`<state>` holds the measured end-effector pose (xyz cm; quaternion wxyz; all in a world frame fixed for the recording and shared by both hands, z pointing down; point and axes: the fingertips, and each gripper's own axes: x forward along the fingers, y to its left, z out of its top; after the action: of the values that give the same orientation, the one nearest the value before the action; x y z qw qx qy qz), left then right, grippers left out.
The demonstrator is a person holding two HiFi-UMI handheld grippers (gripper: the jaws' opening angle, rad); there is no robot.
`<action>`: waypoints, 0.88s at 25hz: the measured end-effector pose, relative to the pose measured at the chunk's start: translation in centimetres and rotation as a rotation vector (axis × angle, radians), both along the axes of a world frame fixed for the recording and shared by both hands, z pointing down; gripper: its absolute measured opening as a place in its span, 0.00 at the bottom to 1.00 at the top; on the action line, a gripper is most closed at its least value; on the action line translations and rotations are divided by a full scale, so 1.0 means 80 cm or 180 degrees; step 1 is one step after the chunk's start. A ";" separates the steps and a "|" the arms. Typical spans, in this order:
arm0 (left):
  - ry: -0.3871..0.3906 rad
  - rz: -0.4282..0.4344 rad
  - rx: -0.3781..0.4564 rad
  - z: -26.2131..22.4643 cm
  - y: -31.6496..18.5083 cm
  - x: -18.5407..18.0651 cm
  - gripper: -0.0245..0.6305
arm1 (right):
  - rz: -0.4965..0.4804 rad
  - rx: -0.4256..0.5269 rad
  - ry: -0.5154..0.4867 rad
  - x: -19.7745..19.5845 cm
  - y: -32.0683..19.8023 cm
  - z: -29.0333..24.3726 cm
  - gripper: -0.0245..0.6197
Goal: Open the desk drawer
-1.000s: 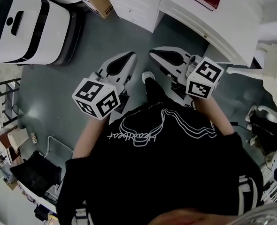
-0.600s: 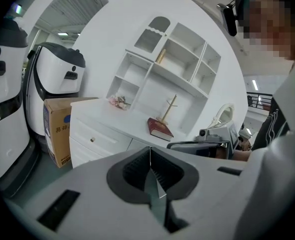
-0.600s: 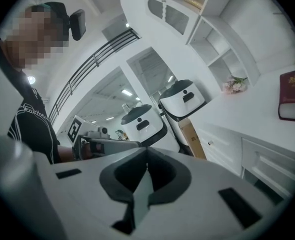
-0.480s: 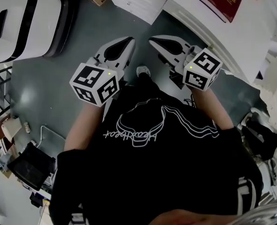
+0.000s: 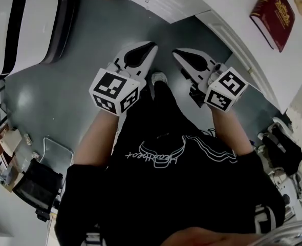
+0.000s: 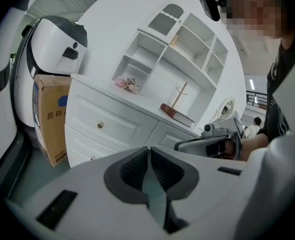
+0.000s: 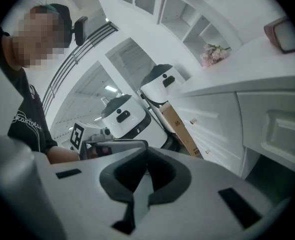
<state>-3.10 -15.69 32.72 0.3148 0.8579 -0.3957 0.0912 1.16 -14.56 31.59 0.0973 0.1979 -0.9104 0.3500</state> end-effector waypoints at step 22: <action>-0.0753 0.0028 0.0157 0.262 -0.162 -0.036 0.37 | 0.0309 -0.0413 0.0297 0.002 -0.052 0.178 0.05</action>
<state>-5.99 -28.65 53.65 0.2443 0.8504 -0.4284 0.1833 1.30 -18.74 45.84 0.1352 0.2512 -0.8696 0.4029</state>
